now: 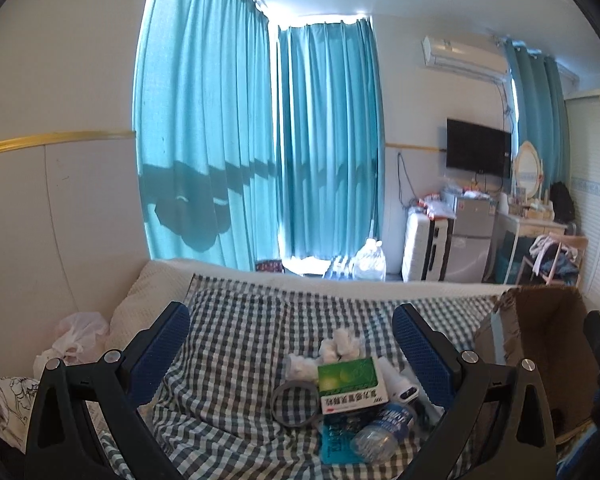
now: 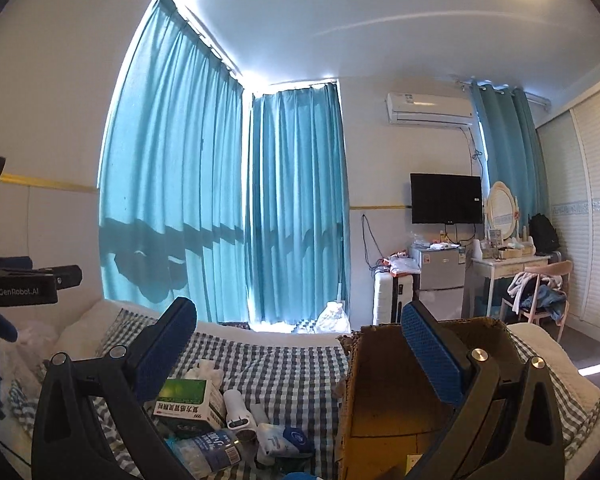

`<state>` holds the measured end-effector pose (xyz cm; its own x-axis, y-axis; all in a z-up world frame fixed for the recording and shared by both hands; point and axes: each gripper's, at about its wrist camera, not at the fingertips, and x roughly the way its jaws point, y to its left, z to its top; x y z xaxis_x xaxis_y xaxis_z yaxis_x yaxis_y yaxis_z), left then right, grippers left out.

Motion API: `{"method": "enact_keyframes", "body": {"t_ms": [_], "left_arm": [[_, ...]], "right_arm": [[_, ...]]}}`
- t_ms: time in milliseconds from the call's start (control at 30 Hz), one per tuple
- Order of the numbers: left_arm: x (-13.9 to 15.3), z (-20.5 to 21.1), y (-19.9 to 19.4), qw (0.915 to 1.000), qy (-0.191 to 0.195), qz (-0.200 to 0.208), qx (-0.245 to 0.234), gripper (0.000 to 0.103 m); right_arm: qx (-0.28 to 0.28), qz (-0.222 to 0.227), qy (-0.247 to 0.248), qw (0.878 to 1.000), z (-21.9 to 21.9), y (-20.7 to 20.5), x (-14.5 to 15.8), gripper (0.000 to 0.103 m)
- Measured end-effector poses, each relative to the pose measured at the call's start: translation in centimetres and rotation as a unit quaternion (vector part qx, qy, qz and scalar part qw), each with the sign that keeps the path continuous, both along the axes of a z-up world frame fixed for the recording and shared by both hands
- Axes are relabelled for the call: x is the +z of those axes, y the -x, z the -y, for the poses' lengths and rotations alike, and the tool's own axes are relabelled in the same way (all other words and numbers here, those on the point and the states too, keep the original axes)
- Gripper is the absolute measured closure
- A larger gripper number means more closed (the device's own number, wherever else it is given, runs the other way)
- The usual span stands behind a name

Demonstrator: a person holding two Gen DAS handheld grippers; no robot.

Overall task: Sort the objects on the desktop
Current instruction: 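Move both tools back from the cardboard box to the item pile, then grasp the green medicine box with the left tool while the right tool grasps the tissue pack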

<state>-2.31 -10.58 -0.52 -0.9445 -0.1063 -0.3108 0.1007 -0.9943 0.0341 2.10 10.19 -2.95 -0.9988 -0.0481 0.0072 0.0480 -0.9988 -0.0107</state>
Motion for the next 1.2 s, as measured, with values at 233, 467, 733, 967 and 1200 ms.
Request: {"method": "enact_keyframes", "body": {"t_ms": [233, 467, 733, 967, 1200], "left_arm": [[-1.9, 1.8, 2.4, 0.9979, -0.044, 0.046, 0.004, 0.000], [-4.3, 2.9, 4.8, 0.9955, -0.065, 0.069, 0.008, 0.000], [-7.6, 1.7, 7.9, 0.9934, -0.056, 0.100, -0.008, 0.000], [-10.6, -1.1, 10.7, 0.9891, -0.042, 0.135, -0.040, 0.000], [-13.3, -3.5, 13.1, 0.9821, -0.050, 0.170, -0.063, 0.000]], "right_arm": [[0.030, 0.024, -0.023, 0.999, 2.2, 1.5, -2.4, 0.000], [0.066, 0.090, -0.065, 0.992, 3.9, 4.4, -5.3, 0.000], [0.071, 0.148, -0.068, 0.984, 5.4, 7.6, -9.0, 0.001], [0.053, 0.199, -0.072, 0.976, 5.2, 9.9, -11.1, 0.001], [0.037, 0.233, -0.084, 0.968, 4.9, 11.8, -13.0, 0.007]]}}
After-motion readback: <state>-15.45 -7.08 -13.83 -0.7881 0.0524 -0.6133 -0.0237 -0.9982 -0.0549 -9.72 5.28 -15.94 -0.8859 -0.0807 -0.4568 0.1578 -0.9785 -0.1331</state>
